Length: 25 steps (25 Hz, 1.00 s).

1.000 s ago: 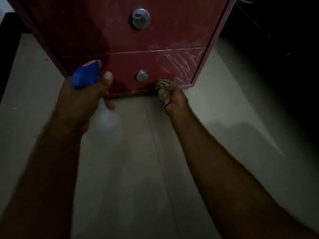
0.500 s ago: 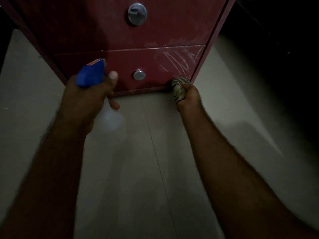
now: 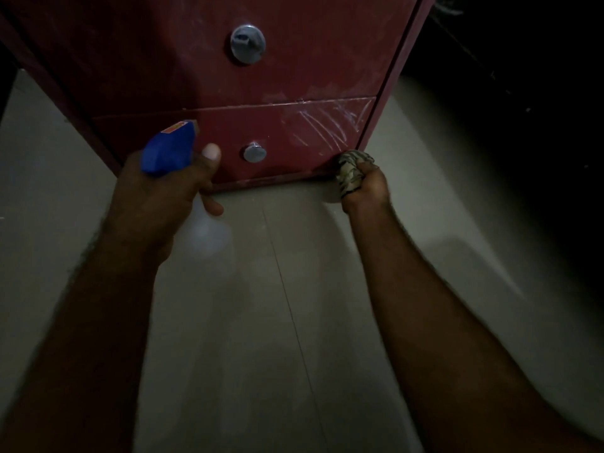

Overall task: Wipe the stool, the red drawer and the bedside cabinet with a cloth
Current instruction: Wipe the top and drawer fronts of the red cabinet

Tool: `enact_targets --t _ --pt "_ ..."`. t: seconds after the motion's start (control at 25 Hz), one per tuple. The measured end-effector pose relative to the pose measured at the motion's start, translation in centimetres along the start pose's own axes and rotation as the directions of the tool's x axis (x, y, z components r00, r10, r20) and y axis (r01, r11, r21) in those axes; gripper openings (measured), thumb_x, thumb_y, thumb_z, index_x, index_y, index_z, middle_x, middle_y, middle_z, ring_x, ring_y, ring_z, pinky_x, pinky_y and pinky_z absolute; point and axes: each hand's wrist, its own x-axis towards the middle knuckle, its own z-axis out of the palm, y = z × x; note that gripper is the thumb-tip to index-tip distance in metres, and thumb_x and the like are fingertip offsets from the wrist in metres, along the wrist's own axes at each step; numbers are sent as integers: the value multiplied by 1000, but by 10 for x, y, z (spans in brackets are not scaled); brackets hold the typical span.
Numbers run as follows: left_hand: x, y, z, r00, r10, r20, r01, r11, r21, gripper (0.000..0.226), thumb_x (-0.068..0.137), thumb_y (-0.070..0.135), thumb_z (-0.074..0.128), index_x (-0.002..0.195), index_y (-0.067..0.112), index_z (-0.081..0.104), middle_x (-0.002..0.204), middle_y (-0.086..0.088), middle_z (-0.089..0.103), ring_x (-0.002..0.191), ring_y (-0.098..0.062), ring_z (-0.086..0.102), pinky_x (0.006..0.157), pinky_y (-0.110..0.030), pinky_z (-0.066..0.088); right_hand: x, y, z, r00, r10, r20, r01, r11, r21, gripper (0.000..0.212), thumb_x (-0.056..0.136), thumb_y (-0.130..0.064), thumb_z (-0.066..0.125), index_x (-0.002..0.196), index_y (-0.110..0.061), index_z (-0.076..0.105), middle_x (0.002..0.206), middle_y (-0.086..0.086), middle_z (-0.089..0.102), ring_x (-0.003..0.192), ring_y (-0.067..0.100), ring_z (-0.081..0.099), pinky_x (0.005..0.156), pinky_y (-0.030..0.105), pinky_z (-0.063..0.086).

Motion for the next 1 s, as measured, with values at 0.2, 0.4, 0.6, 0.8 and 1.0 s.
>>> enact_targets --t 0.2,0.4,0.6,0.8,1.0 --pt "1 0 0 1000 16 12 -16 1000 24 24 78 56 74 85 34 66 81 -5 67 58 -18 70 95 -62 53 -7 -5 2 998 -56 -29 57 998 22 18 100 6 50 104 3 67 87 12 68 58 18 67 51 23 56" --pt "-2 7 1 1000 3 4 -3 1000 30 34 78 56 73 97 30 62 89 -6 67 61 -16 71 95 -61 53 -5 2 -7 997 51 -50 -52 998 -19 26 98 10 33 91 -6 52 72 2 37 40 8 38 34 20 35" --pt "-6 9 -1 1000 -1 -10 1 1000 16 34 78 54 75 102 32 64 77 2 68 59 -15 70 97 -62 52 -13 -7 21 999 5 -34 -6 999 -33 31 98 13 36 81 -9 50 74 3 39 45 11 42 38 20 40" --pt "-7 12 -3 1000 11 -13 -10 998 59 51 89 43 71 131 16 59 85 -3 65 56 -13 69 88 -52 58 -23 -13 31 998 -57 -7 57 996 66 20 99 10 48 97 1 65 83 11 64 66 22 61 55 25 58" --pt "-9 17 -4 999 47 22 -49 996 77 40 90 45 70 126 30 62 86 -8 64 57 -15 69 87 -49 57 -20 -18 33 998 -59 -1 58 989 137 30 98 13 42 121 2 59 91 13 61 71 22 61 63 26 60"
